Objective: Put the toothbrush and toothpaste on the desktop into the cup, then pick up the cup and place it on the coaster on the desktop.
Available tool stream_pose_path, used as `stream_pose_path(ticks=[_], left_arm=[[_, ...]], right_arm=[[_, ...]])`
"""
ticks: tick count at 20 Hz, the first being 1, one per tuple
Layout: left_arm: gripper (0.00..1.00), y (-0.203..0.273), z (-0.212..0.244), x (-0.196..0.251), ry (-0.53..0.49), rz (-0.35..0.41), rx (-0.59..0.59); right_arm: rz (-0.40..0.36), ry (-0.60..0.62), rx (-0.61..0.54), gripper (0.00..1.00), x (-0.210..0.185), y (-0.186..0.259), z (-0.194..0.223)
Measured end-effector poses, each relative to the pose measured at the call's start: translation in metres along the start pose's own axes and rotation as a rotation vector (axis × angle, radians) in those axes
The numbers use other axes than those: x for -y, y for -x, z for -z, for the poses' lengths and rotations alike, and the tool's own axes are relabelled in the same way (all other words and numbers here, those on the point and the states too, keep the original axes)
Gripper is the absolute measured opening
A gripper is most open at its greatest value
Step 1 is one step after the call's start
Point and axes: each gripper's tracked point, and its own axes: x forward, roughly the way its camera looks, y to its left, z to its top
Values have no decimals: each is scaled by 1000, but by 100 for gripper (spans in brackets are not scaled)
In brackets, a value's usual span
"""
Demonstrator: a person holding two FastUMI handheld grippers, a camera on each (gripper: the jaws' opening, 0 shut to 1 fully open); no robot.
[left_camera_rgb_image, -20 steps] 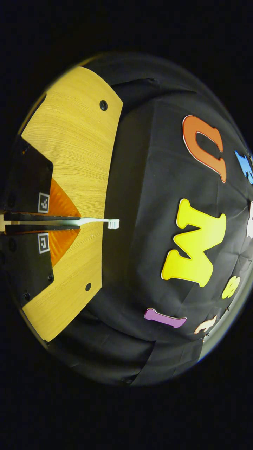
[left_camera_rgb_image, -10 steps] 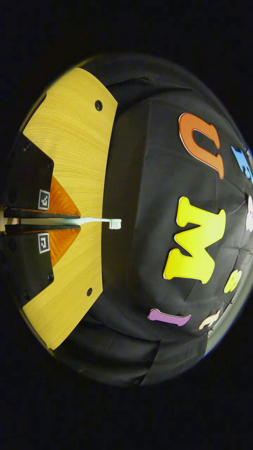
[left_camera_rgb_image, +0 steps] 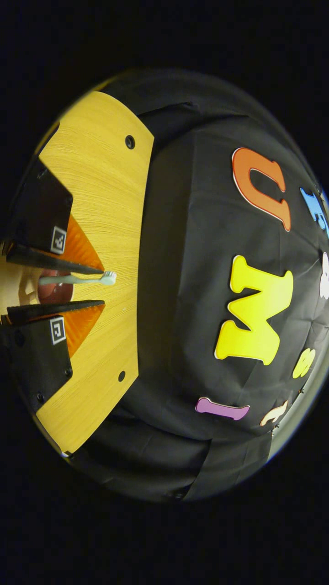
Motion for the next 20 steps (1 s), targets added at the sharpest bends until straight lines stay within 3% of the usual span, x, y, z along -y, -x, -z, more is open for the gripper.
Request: stream_pose_path(ticks=[1,2,3,6,7,14,20], left_arm=[[51,8,-1,-3,2,-5,4],[40,17,-4,-3,-2,-9,8],[54,26,-5,-6,-8,-15,10],[72,51,-9,-21,-12,-66,16],[83,62,-12,-27,-16,-90,25],[85,131,-28,-71,-8,-258,72],[85,173,-14,-91,10,-321,34]], right_arm=[[-12,3,17,34,-4,-3,-11],[-26,5,37,34,-9,-7,-22],[-44,8,50,34,-16,-12,-33],[-116,18,83,34,-45,-32,-68],[-130,31,99,34,-54,-37,-80],[-235,61,184,34,-113,-86,-171],[-227,0,211,36,-140,-136,-234]])
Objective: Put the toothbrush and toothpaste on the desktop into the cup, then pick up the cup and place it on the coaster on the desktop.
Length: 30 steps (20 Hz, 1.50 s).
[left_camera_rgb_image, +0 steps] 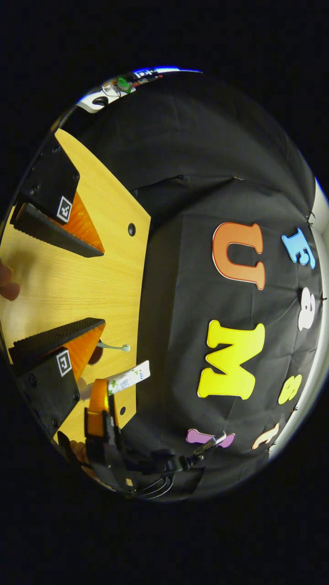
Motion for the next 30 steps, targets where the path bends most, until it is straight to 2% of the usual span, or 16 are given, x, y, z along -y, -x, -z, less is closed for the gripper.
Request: stream_pose_path(ticks=[2,4,8,9,14,15,18,20,21,22,23,24,25,28,29,30], left_arm=[[86,8,-6,-2,11,5,16],[86,12,-11,6,39,52,43],[86,9,-5,2,29,51,16],[85,9,-2,-1,34,45,3],[86,5,12,-5,56,36,-39],[86,5,15,-4,53,37,-47],[85,2,28,5,35,48,-83],[86,-4,35,18,28,70,-111],[86,-6,39,24,30,78,-125],[86,-9,40,31,36,87,-137],[86,-11,42,38,43,103,-148],[86,-13,42,45,49,112,-152],[86,-17,43,49,53,108,-161],[86,-28,51,63,67,113,-211],[86,-31,55,69,69,124,-230],[86,-35,57,75,76,142,-242]], right_arm=[[11,-28,-9,34,-2,-19,-7],[12,-45,-21,34,-6,-36,-12],[21,-60,-27,38,-12,-53,-17],[22,-63,-30,35,-13,-56,-18],[17,-45,-9,41,-14,-57,-25],[24,-38,-9,38,-12,-54,-25],[3,-43,-4,39,-12,-37,-24],[-11,-30,3,46,-11,-22,-24],[-16,-21,9,55,-9,-14,-26],[-24,-13,18,57,-8,-4,-25],[-36,-12,20,67,-9,6,-25],[-42,-9,21,67,-8,17,-22],[-55,-3,29,76,-8,28,-23],[-66,-2,73,84,-1,67,-26],[-68,-3,89,91,2,78,-30],[-76,-3,101,94,4,92,-30]])
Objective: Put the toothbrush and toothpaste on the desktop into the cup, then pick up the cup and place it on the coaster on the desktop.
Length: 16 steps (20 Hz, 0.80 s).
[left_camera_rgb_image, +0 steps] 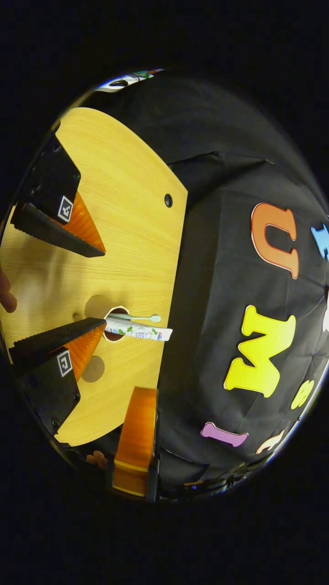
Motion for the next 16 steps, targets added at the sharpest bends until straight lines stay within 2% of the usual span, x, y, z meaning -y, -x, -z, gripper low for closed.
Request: stream_pose_path(ticks=[2,6,7,8,9,12,16], left_arm=[[86,-10,3,9,11,16,-28],[86,-33,5,17,-13,-5,-108],[96,-38,9,22,-21,0,-149],[96,-45,12,28,-25,12,-183],[86,-50,15,36,-27,30,-219],[86,-65,30,47,-47,16,-348],[86,-90,45,50,-39,-39,-503]], right_arm=[[-15,-10,14,96,6,24,0],[20,-23,59,96,36,68,3],[30,-37,64,96,43,77,5],[39,-54,68,96,52,86,8],[45,-67,70,96,60,93,12],[35,-115,81,96,78,112,22],[69,-174,80,96,115,126,40]])
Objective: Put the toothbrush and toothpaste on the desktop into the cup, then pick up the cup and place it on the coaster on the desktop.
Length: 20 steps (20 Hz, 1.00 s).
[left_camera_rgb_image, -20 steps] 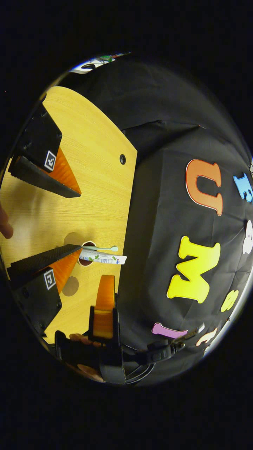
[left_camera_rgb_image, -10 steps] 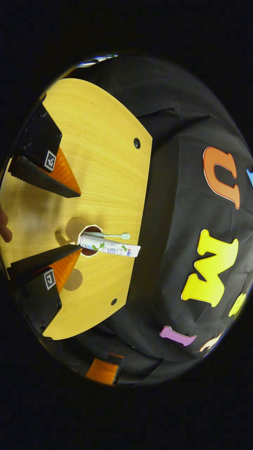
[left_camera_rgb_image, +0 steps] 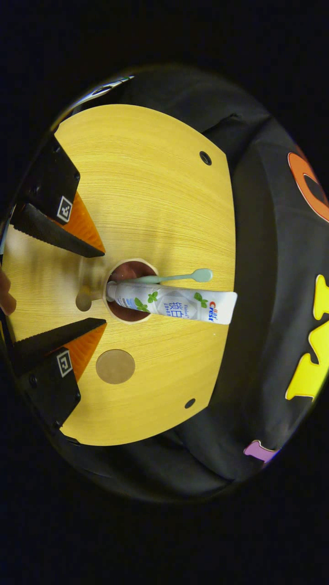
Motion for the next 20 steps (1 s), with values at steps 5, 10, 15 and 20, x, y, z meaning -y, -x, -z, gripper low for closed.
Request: stream_pose_path(ticks=[5,10,15,20], left_arm=[[85,-25,4,-4,33,-71,-180],[80,-23,-9,1,3,-103,-250],[39,-15,-30,8,53,-131,-297],[27,-1,-67,27,48,-125,-308]], right_arm=[[30,-49,-27,96,43,11,22],[50,-82,-35,96,67,17,32],[43,-84,-39,96,76,19,36],[31,-69,-32,96,74,24,38]])
